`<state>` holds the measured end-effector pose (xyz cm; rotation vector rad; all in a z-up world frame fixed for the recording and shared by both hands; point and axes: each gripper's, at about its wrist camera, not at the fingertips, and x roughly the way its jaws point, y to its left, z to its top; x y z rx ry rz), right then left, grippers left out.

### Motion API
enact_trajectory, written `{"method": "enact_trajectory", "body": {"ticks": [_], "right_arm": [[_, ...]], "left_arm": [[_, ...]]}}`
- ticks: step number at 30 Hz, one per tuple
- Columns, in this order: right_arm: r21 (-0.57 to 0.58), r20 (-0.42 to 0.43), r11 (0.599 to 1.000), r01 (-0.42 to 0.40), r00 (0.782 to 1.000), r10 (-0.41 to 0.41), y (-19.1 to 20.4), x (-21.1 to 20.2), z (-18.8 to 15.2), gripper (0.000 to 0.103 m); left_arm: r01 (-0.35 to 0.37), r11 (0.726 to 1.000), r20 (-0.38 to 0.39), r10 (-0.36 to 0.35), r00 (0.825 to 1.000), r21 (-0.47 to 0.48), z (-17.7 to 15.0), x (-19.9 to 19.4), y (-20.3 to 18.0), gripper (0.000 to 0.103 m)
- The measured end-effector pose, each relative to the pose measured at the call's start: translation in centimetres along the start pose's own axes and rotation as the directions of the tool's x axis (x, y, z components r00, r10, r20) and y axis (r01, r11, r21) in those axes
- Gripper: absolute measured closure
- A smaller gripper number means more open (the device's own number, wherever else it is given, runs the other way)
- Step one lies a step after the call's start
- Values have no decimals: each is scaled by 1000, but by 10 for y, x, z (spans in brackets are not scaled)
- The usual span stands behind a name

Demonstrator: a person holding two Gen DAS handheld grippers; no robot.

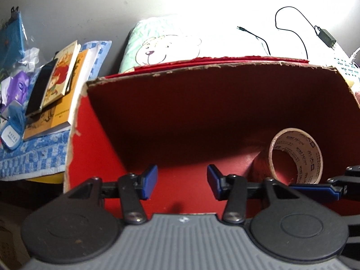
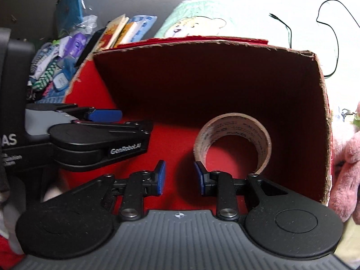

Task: Organize objects
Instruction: 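Withdraw the open right gripper up out of the box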

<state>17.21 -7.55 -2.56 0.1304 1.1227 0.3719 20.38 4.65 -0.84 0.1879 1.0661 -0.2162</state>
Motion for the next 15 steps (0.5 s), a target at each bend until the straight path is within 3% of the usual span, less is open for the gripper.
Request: {"method": "enact_trajectory", "body": {"ticks": [4, 11, 15], "right_arm": [[25, 20, 1000, 10, 1000, -10, -8, 2, 3, 74], [60, 37, 991, 121, 992, -123, -19, 10, 2, 73], [142, 35, 987, 70, 996, -76, -33, 8, 3, 72]], "left_arm": [[43, 999, -7, -43, 999, -1, 1, 4, 2, 54], [48, 999, -3, -48, 999, 13, 1, 3, -1, 48], [46, 999, -1, -46, 999, 18, 2, 3, -2, 48]]}}
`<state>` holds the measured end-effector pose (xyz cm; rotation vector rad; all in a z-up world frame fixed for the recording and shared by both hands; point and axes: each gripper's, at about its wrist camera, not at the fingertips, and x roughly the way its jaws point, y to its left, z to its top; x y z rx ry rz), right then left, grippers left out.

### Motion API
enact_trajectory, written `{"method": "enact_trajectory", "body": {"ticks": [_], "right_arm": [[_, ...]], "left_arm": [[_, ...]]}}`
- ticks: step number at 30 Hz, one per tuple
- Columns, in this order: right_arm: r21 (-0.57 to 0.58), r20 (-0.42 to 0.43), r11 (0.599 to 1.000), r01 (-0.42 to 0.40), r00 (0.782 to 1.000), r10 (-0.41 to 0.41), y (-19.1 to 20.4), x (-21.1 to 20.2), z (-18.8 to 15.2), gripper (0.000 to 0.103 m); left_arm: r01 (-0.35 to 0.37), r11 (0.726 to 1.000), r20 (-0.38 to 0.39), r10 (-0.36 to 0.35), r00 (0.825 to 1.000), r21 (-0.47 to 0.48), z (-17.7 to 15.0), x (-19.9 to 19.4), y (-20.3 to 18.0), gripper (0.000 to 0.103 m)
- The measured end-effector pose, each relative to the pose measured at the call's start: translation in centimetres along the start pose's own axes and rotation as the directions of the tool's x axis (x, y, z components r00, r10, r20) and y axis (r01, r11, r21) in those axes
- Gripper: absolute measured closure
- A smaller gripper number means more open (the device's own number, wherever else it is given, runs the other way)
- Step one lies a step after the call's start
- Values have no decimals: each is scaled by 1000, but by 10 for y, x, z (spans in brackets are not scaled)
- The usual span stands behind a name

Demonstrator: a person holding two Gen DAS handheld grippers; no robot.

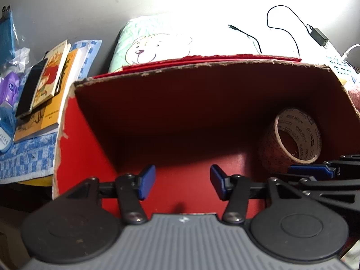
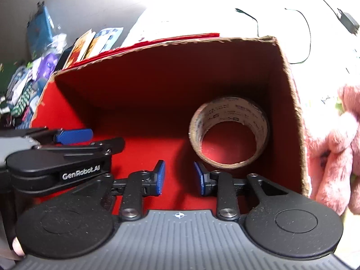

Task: Organize objects
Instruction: 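Withdraw the open right gripper up out of the box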

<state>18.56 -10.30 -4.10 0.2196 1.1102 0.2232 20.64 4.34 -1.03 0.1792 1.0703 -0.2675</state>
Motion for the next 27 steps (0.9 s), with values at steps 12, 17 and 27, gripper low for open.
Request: {"method": "enact_trajectory", "body": {"ticks": [12, 17, 27], "right_arm": [[55, 53, 998, 9, 999, -12, -3, -5, 1, 75], [52, 69, 999, -9, 998, 6, -4, -6, 1, 75], [35, 164, 999, -14, 986, 8, -5, -22, -8, 75]], "left_arm": [[-37, 999, 23, 36, 999, 22, 0, 1, -2, 41], [-45, 999, 30, 44, 999, 31, 0, 2, -2, 40], [-71, 997, 37, 70, 997, 25, 0, 1, -3, 40]]}}
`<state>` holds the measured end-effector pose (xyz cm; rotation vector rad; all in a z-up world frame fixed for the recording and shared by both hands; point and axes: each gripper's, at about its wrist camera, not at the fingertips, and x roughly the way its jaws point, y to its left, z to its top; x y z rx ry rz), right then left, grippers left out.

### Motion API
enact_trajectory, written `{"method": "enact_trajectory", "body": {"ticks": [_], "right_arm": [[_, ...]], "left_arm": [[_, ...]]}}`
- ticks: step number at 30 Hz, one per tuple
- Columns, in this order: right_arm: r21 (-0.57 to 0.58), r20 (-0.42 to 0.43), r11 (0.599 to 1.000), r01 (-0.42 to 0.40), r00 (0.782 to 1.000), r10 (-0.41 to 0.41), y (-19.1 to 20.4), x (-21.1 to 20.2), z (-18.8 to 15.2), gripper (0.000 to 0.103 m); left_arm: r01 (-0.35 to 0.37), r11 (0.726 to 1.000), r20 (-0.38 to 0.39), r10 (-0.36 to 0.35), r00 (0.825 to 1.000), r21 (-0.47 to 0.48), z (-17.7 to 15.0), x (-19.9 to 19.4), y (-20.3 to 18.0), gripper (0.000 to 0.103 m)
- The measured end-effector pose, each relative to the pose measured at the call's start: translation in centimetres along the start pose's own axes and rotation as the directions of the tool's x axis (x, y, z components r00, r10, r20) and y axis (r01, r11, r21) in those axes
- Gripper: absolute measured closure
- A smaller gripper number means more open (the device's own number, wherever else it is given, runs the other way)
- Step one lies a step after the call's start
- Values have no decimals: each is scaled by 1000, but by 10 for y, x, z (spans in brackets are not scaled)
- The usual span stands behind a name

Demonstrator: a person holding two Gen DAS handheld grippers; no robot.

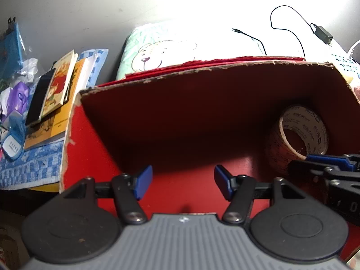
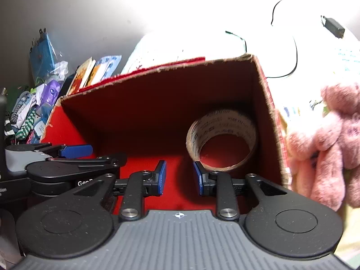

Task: Organize objects
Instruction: 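Withdraw the open right gripper up out of the box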

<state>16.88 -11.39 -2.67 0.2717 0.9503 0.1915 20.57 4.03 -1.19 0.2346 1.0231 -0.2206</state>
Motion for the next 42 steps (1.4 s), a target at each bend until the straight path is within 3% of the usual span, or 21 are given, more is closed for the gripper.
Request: {"method": "enact_trajectory", "body": {"ticks": [5, 13, 24, 42], "right_arm": [[-9, 62, 1000, -3, 998, 4, -4, -17, -4, 75], [1, 184, 1000, -14, 983, 14, -8, -49, -17, 73], [-44, 277, 997, -63, 958, 73, 7, -73, -35, 65], [-13, 273, 994, -110, 956, 109, -2, -95, -60, 63]], "left_arm": [[-68, 998, 27, 68, 997, -6, -2, -9, -2, 40], [-104, 994, 86, 105, 991, -23, -18, -51, 1, 36], [-154, 986, 137, 160, 978, -57, -45, -100, -4, 29], [-207, 978, 126, 209, 970, -25, -79, -127, -29, 15]]}}
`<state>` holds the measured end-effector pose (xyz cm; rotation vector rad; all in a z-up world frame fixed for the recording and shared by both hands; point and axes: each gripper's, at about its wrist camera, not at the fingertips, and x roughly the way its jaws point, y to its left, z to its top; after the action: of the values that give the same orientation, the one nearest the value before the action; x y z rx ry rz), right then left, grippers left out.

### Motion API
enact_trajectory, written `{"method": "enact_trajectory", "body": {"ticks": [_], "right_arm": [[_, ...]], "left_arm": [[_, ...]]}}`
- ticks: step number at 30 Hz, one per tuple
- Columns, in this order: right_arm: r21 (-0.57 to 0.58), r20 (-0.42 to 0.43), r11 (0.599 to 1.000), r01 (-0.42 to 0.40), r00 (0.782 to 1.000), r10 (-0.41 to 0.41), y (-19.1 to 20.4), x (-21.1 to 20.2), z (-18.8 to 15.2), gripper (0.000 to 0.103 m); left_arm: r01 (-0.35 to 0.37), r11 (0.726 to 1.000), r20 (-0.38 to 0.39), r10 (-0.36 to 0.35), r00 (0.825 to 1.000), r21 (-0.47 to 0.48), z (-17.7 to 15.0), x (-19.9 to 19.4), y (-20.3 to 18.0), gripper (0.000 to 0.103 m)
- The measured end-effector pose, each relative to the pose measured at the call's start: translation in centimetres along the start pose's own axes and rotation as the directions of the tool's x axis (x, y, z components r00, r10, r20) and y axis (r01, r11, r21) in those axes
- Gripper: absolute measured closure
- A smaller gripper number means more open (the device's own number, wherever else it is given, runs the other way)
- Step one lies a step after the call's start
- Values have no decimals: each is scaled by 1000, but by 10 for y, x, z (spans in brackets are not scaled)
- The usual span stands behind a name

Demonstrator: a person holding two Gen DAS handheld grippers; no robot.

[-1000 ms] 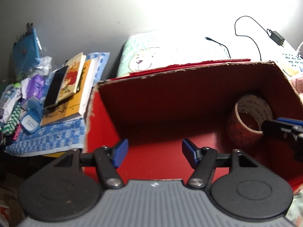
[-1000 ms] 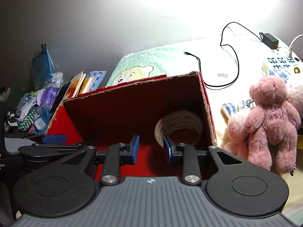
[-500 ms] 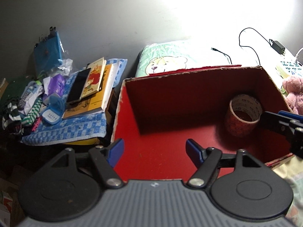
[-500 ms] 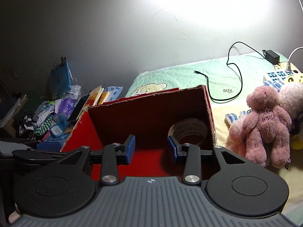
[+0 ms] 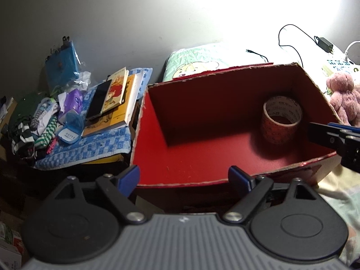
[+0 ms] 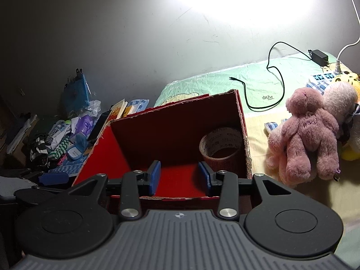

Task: Organize objects
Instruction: 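Withdraw the open right gripper up out of the box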

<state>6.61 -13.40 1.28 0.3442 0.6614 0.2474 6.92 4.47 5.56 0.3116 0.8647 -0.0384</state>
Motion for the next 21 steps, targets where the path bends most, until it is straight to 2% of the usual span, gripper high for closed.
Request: {"method": "enact_trajectory", "body": {"ticks": [19, 21], "right_arm": [[31, -33, 999, 12, 999, -11, -8, -15, -19, 61], [35, -46, 999, 15, 999, -14, -10, -14, -22, 58]], "left_arm": [[66, 996, -67, -63, 996, 52, -23, 5, -36, 12], [73, 996, -78, -68, 995, 59, -25, 7, -40, 12]]}}
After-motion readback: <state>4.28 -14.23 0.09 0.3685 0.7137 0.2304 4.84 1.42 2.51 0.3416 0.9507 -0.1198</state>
